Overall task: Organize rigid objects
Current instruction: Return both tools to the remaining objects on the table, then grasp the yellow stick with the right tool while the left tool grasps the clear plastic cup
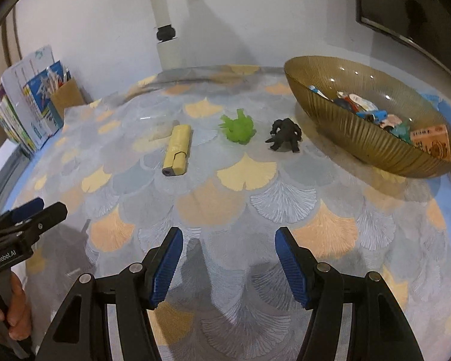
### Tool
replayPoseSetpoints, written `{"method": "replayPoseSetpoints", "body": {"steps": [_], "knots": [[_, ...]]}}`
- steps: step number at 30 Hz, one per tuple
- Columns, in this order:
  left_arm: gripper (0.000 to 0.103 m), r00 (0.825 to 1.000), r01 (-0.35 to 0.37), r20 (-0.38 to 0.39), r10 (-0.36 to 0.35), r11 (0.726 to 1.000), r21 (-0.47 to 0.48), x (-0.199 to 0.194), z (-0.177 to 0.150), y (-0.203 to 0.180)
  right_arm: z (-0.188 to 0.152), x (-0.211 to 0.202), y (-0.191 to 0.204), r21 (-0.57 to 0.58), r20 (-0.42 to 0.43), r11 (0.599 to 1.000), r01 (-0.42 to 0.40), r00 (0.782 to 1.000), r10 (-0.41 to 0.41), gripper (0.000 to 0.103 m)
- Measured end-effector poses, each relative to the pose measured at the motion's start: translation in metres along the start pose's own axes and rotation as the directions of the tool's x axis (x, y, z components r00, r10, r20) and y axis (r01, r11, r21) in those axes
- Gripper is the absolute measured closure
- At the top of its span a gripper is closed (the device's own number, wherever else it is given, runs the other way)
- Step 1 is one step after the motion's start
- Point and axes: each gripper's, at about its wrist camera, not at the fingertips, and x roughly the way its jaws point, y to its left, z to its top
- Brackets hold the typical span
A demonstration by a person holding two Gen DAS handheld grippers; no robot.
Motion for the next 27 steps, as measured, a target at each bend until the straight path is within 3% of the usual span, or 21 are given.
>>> {"method": "replayPoseSetpoints", "body": {"steps": [7, 10, 13, 17, 20, 22, 23, 25, 27], "knots": [[0.014, 1.0, 0.024, 0.019, -0.024, 1.0, 0.015, -0.006, 0.001, 0.0, 0.0, -0.001, -0.007, 0.031, -0.008, 0.999, -0.013, 1.0, 0.013, 0.041], [0.014, 0.998, 0.062, 0.011, -0.062, 0.998, 0.03, -0.012, 0.011, 0.001, 0.001, -0.004, -0.011, 0.077, -0.107, 0.994, -0.074, 0.991, 0.082, 0.041], [0.014, 0.994, 0.103, 0.034, -0.106, 0.992, 0.066, -0.022, 0.038, -0.003, 0.013, -0.01, -0.006, 0.081, -0.208, 0.993, -0.084, 0.973, 0.099, 0.041], [0.015, 0.988, 0.151, 0.024, -0.155, 0.981, 0.122, -0.007, 0.078, -0.014, 0.042, -0.013, 0.011, 0.019, -0.158, 0.994, -0.104, 0.982, 0.106, 0.041], [0.033, 0.975, 0.222, -0.027, -0.22, 0.968, 0.117, 0.022, 0.094, -0.019, 0.059, 0.005, 0.03, -0.06, -0.133, 0.995, -0.075, 0.989, 0.067, 0.041], [0.038, 0.961, 0.273, -0.067, -0.267, 0.957, 0.102, 0.039, 0.1, -0.023, 0.066, 0.023, 0.04, -0.084, -0.128, 0.99, -0.111, 0.987, 0.1, 0.05], [0.039, 0.954, 0.296, -0.089, -0.288, 0.95, 0.1, 0.05, 0.103, -0.026, 0.069, 0.031, 0.044, -0.093, -0.131, 0.988, -0.123, 0.985, 0.11, 0.05], [0.052, 0.944, 0.318, -0.127, -0.305, 0.942, 0.109, 0.069, 0.105, -0.033, 0.074, 0.052, 0.047, -0.115, -0.136, 0.987, -0.108, 0.986, 0.092, 0.05], [0.055, 0.942, 0.32, -0.146, -0.302, 0.94, 0.121, 0.081, 0.108, -0.038, 0.076, 0.071, 0.048, -0.112, -0.148, 0.988, -0.109, 0.985, 0.092, 0.052]]}}
